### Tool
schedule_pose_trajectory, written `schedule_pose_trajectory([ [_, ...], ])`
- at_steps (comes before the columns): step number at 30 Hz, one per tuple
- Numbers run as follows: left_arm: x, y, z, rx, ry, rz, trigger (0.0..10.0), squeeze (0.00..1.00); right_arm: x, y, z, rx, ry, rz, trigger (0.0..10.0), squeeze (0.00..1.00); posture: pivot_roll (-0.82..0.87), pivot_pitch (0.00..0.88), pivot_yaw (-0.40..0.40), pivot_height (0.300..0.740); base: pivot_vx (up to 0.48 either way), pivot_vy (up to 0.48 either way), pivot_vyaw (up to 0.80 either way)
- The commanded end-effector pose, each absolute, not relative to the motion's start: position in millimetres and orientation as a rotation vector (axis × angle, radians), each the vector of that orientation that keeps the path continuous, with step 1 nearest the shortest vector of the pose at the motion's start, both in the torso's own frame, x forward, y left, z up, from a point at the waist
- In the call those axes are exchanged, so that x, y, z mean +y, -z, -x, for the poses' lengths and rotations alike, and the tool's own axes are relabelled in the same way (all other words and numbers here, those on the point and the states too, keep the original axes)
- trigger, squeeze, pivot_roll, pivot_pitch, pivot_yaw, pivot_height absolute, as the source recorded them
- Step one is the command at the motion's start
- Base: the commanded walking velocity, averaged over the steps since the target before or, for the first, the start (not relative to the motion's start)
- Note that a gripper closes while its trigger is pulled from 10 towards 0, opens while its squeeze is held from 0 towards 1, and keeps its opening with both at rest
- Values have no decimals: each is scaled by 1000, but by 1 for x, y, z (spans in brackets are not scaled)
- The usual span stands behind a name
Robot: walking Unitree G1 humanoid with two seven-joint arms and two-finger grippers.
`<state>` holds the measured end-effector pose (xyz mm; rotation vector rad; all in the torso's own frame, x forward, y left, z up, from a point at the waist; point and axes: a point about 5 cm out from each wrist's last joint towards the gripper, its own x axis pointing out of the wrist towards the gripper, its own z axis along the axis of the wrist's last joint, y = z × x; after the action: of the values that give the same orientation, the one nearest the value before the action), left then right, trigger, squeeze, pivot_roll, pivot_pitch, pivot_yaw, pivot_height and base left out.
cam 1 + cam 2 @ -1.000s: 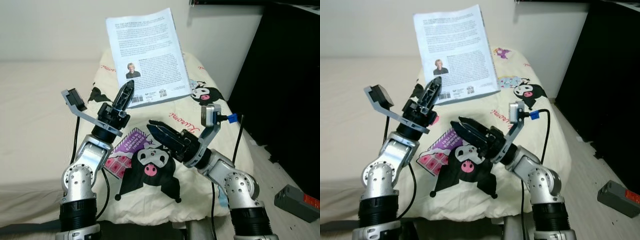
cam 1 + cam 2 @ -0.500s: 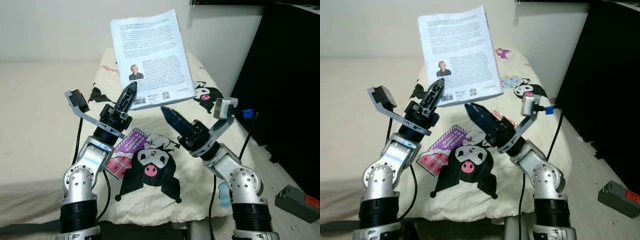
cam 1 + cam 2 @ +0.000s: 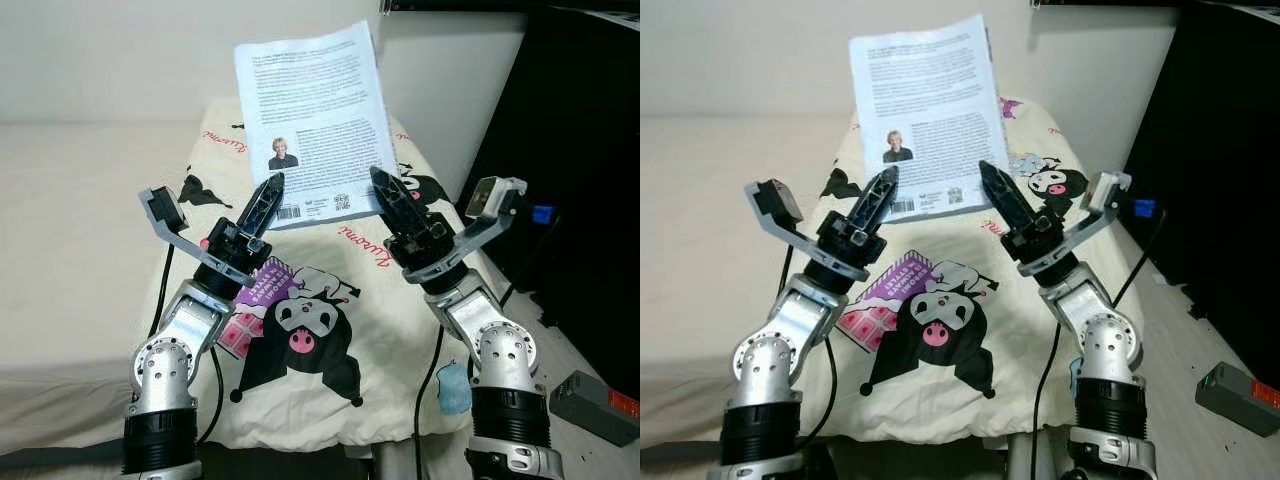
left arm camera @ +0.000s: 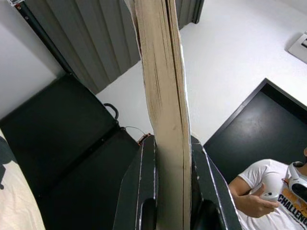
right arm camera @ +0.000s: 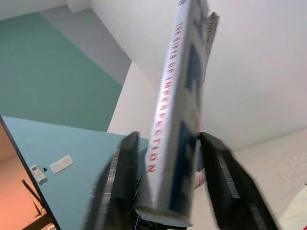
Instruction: Clean up the room
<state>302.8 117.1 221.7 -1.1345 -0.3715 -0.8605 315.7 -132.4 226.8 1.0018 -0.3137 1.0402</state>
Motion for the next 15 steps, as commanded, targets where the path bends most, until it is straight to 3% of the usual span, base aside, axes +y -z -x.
schedule_pose_trajectory([
  [1, 114, -227, -299, -399, 902, 1121, 0, 0, -133, -232, -318, -336, -1045, -1008, 0, 0, -84, 0, -48, 425, 0, 0, 0],
  [15, 113, -225, -298, -411, 870, 1087, 0, 0, -124, -222, -325, -257, -969, -931, 0, 0, -76, 0, -53, 425, 0, 0, 0],
])
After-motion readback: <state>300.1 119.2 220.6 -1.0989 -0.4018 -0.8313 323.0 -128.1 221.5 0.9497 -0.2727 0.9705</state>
